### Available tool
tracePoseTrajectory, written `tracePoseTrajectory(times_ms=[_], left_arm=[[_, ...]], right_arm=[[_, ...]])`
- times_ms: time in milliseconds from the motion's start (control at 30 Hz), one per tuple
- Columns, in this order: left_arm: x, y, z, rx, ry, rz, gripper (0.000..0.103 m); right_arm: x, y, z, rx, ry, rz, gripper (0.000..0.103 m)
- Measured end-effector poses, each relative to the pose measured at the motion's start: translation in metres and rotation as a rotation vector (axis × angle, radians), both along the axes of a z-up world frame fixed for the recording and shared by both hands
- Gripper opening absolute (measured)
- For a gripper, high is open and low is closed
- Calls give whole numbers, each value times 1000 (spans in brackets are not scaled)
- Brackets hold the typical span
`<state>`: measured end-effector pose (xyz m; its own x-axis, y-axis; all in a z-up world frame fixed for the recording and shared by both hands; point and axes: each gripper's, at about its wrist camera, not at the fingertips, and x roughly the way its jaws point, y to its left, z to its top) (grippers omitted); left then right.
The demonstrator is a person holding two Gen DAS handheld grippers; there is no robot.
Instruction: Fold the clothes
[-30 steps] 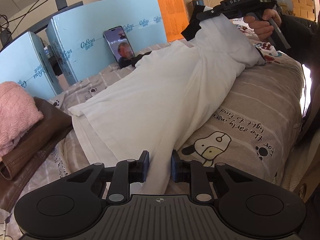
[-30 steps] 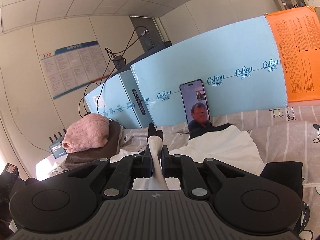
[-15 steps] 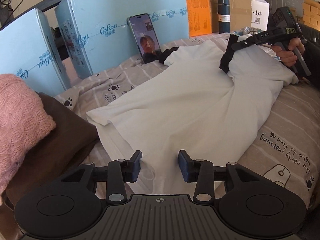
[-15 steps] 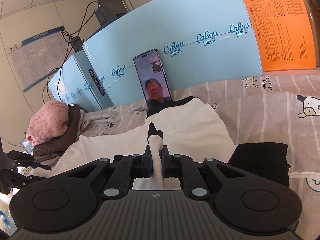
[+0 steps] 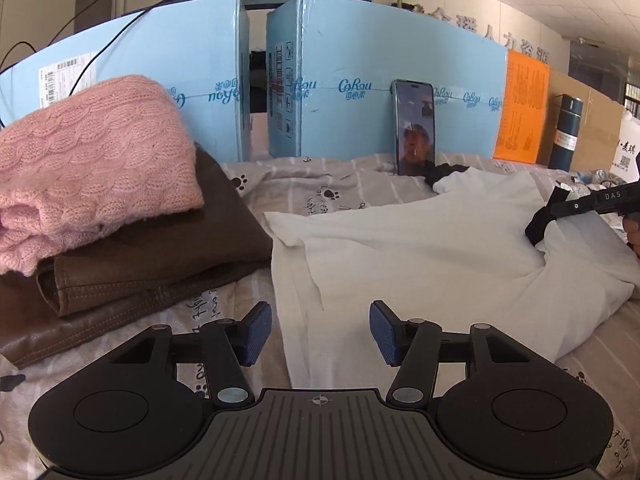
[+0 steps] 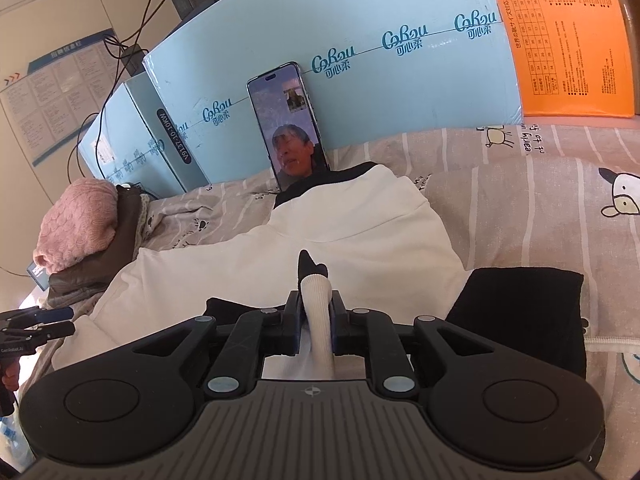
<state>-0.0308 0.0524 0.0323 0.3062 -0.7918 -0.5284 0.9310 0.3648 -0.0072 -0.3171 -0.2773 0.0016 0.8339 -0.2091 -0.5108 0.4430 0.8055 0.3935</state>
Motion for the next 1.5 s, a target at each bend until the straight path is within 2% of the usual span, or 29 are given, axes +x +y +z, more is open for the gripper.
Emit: tracePoseTrajectory(times_ms=[100, 267, 333, 433, 500, 533, 567, 633, 733, 800, 900, 1067, 1167, 1367, 1433, 1500], left_arm=[[-19, -26, 6, -31, -1, -89, 60], [-51, -77, 6, -75, 69, -247, 60], [-67, -97, 5, -90, 73, -300, 60], [-87, -129, 1, -65, 41, -373, 63], [-96, -146, -7, -16, 28, -393, 64], [-98, -153, -12, 11, 32, -397, 64], [-98, -154, -15, 24, 41, -402, 64], [-99, -155, -21, 43, 61, -410, 64], [-96, -138, -17, 16, 33, -423, 64], [-91, -125, -15, -1, 17, -432, 71], [-82, -107, -15, 6, 9, -450, 71], [-70, -82, -17, 27, -3, -460, 71], [-67, -83, -21, 60, -14, -438, 71], [-63, -83, -30, 80, 3, -438, 71], [-63, -83, -31, 83, 0, -438, 71], [-65, -83, -31, 84, -6, -438, 71]], right_arm=[[3, 1, -1, -16, 21, 4, 13], [-3, 2, 2, -24, 27, -11, 14], [-5, 2, 2, -27, 30, -16, 15], [-2, 1, 0, -40, 66, -23, 27], [-3, 4, 0, -71, 92, -30, 44], [-4, 5, 0, -81, 99, -33, 48], [-7, 6, 1, -83, 98, -32, 52], [-14, 7, 3, -84, 96, -35, 54], [-35, 15, 13, -127, 78, -79, 58], [-54, 26, 20, -171, 63, -97, 63], [-78, 43, 27, -203, 50, -76, 67], [-99, 56, 18, -78, 23, 13, 69], [-100, 60, 7, 7, 42, 41, 69], [-106, 74, 2, 39, 51, 96, 66], [-105, 76, 0, 35, 69, 111, 47], [-104, 77, -2, 21, 89, 129, 18]])
